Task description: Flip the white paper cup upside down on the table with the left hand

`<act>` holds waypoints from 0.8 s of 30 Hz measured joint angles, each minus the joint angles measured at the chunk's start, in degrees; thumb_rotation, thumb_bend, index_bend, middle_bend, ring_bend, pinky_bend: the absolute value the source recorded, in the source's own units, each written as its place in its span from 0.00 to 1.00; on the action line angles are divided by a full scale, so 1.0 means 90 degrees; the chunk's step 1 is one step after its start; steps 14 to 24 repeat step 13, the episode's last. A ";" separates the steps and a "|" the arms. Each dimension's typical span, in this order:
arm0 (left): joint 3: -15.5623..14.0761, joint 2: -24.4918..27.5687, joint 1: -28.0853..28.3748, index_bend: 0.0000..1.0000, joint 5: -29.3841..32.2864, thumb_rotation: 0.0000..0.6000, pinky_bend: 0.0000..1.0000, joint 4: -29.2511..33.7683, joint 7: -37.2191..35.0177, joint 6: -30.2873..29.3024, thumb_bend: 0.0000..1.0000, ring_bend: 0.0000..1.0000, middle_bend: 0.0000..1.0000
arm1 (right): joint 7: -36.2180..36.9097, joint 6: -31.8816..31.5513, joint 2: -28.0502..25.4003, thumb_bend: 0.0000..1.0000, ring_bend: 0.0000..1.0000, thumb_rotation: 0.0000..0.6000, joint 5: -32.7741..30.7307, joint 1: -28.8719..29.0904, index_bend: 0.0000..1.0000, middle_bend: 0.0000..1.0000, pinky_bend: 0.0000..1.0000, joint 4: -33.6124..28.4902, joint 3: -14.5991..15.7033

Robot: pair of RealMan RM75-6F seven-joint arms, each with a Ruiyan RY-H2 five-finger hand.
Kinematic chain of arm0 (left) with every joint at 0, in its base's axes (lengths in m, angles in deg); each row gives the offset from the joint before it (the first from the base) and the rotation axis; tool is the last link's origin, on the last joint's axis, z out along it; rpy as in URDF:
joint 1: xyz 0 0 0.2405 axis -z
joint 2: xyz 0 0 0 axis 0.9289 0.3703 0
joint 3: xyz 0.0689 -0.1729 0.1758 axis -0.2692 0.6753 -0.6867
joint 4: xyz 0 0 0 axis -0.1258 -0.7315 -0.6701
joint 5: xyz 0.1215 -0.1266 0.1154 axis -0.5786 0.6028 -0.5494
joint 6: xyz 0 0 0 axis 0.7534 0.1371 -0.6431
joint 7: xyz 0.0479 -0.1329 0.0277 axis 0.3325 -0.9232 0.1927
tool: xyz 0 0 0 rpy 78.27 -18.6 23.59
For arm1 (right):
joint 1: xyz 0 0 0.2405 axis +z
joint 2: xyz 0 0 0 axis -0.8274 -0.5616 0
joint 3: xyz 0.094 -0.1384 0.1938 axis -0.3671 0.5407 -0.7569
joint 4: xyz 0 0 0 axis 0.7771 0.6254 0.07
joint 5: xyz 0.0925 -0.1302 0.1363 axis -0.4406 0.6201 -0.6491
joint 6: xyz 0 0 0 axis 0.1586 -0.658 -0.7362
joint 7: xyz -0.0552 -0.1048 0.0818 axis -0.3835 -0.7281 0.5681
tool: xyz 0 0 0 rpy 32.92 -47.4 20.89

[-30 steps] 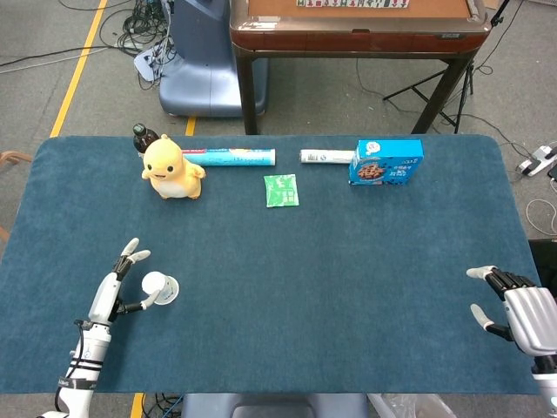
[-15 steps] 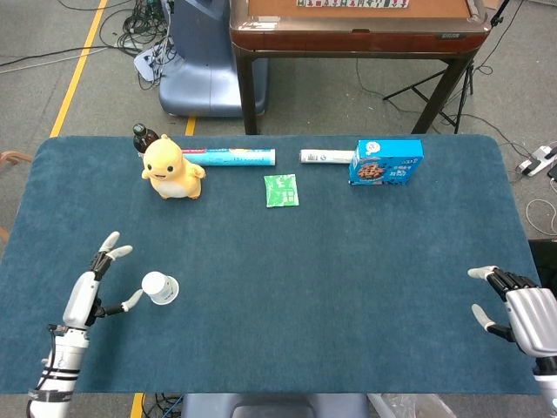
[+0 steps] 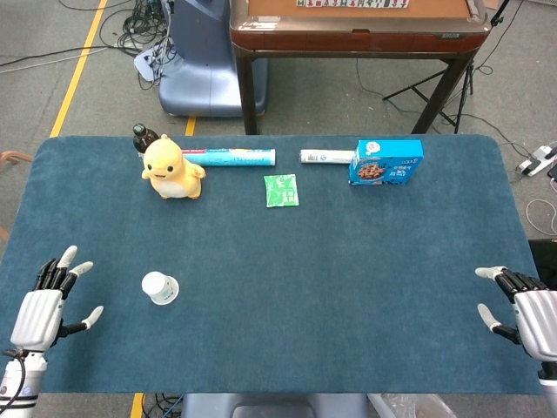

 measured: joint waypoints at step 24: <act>-0.0546 0.0653 -0.0321 0.20 -0.0648 1.00 0.07 -0.0056 0.0344 -0.0062 0.20 0.00 0.00 | -0.0398 -0.0193 -0.0055 0.30 0.37 1.00 -0.0229 -0.0152 0.32 0.34 0.46 -0.0125 -0.0114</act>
